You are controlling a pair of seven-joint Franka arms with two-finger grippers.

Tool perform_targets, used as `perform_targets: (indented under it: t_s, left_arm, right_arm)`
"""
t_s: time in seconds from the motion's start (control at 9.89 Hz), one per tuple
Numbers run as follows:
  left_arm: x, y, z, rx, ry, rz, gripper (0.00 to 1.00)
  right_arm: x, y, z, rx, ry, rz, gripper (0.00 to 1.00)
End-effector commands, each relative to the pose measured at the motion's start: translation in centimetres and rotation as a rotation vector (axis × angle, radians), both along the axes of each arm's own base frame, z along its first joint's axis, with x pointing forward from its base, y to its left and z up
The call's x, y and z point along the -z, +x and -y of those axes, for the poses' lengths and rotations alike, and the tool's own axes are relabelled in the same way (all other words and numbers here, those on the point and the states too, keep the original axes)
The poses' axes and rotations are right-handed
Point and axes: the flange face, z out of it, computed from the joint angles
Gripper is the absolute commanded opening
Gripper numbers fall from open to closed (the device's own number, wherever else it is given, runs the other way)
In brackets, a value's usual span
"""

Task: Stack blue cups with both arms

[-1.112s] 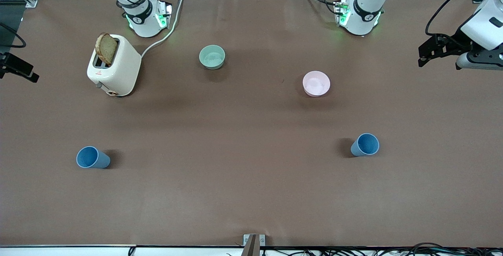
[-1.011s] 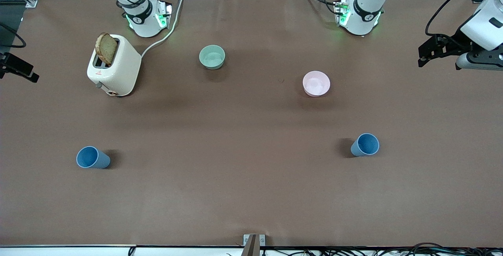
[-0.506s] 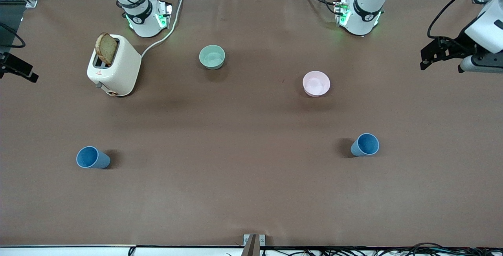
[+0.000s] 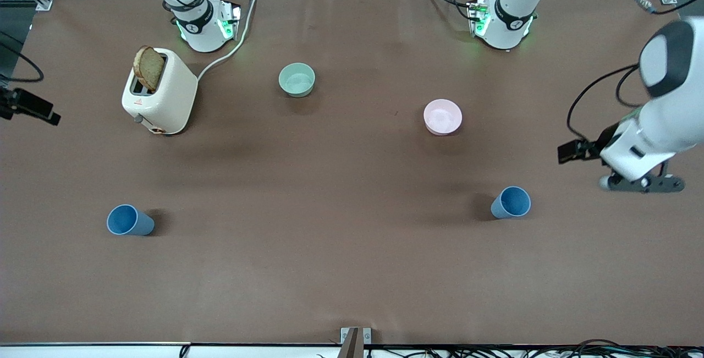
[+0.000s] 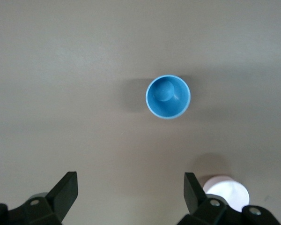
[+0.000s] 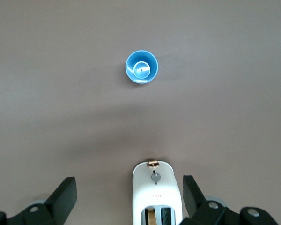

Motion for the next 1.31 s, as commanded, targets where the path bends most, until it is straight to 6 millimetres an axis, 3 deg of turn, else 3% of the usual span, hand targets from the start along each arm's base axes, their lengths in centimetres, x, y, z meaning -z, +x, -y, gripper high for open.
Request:
perform_targets:
  t_s: [0.0, 0.3, 0.4, 0.61, 0.71, 1.01, 1.21]
  left_arm:
    - [6.6, 0.9, 0.3, -0.034, 0.012, -0.003, 1.0]
    - [12.8, 1.1, 0.5, -0.053, 0.002, 0.007, 0.99]
    - [15.1, 0.8, 0.6, -0.052, -0.002, 0.005, 0.95]
    - [17.8, 0.7, 0.5, -0.053, -0.009, 0.02, 0.86]
    - [19.1, 1.0, 0.2, -0.057, -0.015, 0.031, 0.81]
    - [21.1, 1.4, 0.7, -0.057, -0.024, 0.048, 0.49]
    - [21.5, 1.3, 0.8, -0.056, -0.025, 0.042, 0.24]
  right_arm:
    - [6.5, 4.4, 2.2, -0.002, 0.002, 0.03, 1.0]
    - [16.7, 9.1, 3.9, -0.097, -0.004, 0.061, 1.0]
    - [19.8, 9.9, 4.7, -0.096, -0.004, 0.065, 1.0]
    - [24.9, 10.9, 5.7, -0.156, -0.007, 0.073, 1.0]
    - [27.5, 10.8, 7.1, -0.175, -0.002, 0.054, 1.0]
    - [32.4, 11.0, 7.4, -0.174, -0.007, 0.074, 1.0]
    - [32.9, 11.2, 6.6, -0.185, -0.006, 0.072, 0.96]
